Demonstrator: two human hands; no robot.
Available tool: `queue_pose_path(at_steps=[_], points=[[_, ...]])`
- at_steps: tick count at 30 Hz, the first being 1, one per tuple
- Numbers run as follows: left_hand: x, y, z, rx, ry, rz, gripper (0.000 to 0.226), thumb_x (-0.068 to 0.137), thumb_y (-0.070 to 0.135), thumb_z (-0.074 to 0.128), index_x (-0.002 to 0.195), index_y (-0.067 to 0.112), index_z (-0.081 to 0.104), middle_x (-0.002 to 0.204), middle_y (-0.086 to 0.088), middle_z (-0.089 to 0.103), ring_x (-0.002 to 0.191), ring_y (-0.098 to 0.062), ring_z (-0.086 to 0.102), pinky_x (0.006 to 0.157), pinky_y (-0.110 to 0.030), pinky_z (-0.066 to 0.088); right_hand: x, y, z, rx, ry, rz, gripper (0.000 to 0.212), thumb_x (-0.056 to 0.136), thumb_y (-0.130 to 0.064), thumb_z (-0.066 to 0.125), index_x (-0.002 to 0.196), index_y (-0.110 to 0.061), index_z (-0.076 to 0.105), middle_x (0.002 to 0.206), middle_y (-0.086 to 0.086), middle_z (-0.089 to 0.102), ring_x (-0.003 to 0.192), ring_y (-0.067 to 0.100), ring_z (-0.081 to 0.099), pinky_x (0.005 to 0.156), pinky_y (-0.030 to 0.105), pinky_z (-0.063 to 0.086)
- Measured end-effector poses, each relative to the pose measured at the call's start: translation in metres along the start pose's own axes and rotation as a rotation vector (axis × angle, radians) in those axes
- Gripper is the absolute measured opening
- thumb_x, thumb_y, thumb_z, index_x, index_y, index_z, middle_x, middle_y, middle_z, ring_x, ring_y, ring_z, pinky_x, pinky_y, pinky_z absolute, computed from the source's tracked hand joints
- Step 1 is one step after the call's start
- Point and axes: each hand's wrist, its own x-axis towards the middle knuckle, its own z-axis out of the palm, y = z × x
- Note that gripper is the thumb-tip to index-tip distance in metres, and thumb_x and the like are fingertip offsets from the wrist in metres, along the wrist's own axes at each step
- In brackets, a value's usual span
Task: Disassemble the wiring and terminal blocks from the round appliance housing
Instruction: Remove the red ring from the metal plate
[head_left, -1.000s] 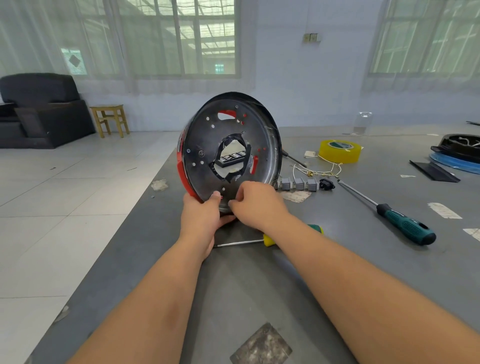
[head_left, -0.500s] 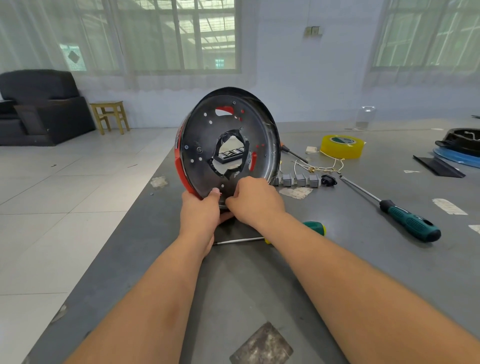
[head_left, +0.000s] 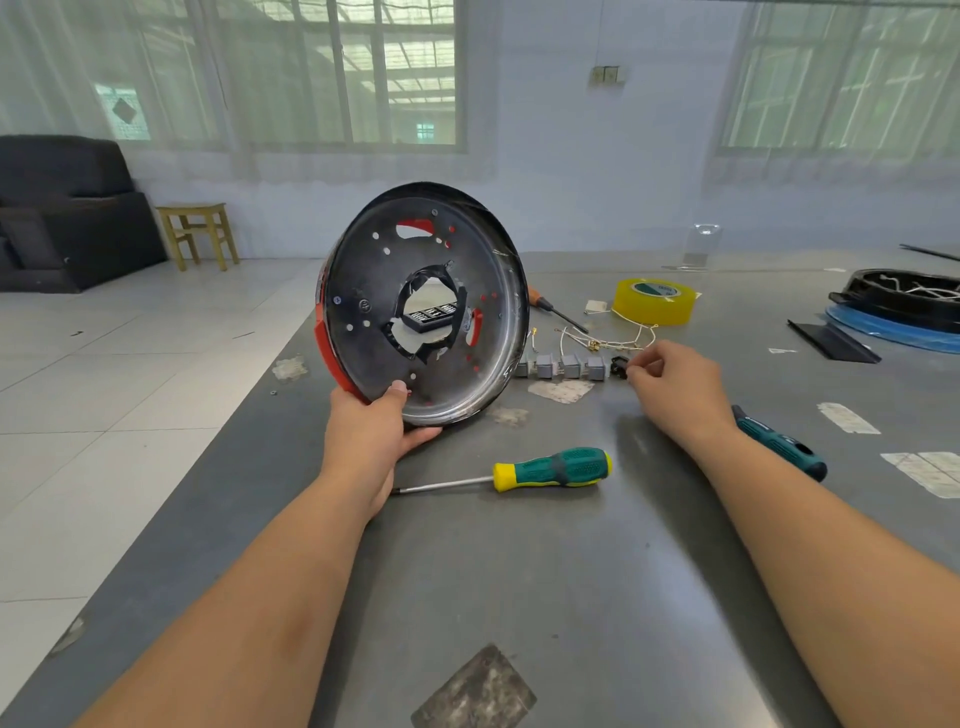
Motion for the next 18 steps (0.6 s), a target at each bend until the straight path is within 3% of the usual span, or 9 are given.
queue_pose_path(at_steps=[7,12,18], points=[[-0.001,0.001,-0.002,0.008,-0.023,0.009,0.024,0.105,0.008,0.058,0.127,0.016,0.051,0.129,-0.005,0.065,0.113,-0.028,0.068,0.066,-0.041,0.066,0.015,0.007,0.018,-0.039,-0.048,0.000,0.008,0.093,-0.020,0.067,0.096,-0.022,0.074,0.093,0.000,0.070,0.089,0.019,0.061,0.076,0.025,0.042],[0.001,0.000,-0.001,0.010,-0.022,-0.003,0.030,0.105,0.008,0.059,0.134,0.013,0.050,0.132,-0.006,0.064,0.116,-0.029,0.067,0.068,-0.042,0.066,0.022,0.005,0.023,-0.076,-0.069,0.016,0.011,0.092,-0.017,0.068,0.100,-0.024,0.071,0.099,0.002,0.071,0.096,0.023,0.064,0.083,0.032,0.053],[0.000,0.000,-0.001,0.006,-0.024,-0.008,0.029,0.105,0.008,0.058,0.132,0.015,0.050,0.134,-0.006,0.063,0.117,-0.031,0.067,0.067,-0.042,0.066,0.021,0.006,0.022,-0.092,-0.062,0.021,0.008,0.090,-0.019,0.073,0.096,-0.024,0.072,0.101,0.002,0.072,0.098,0.022,0.064,0.084,0.034,0.054]])
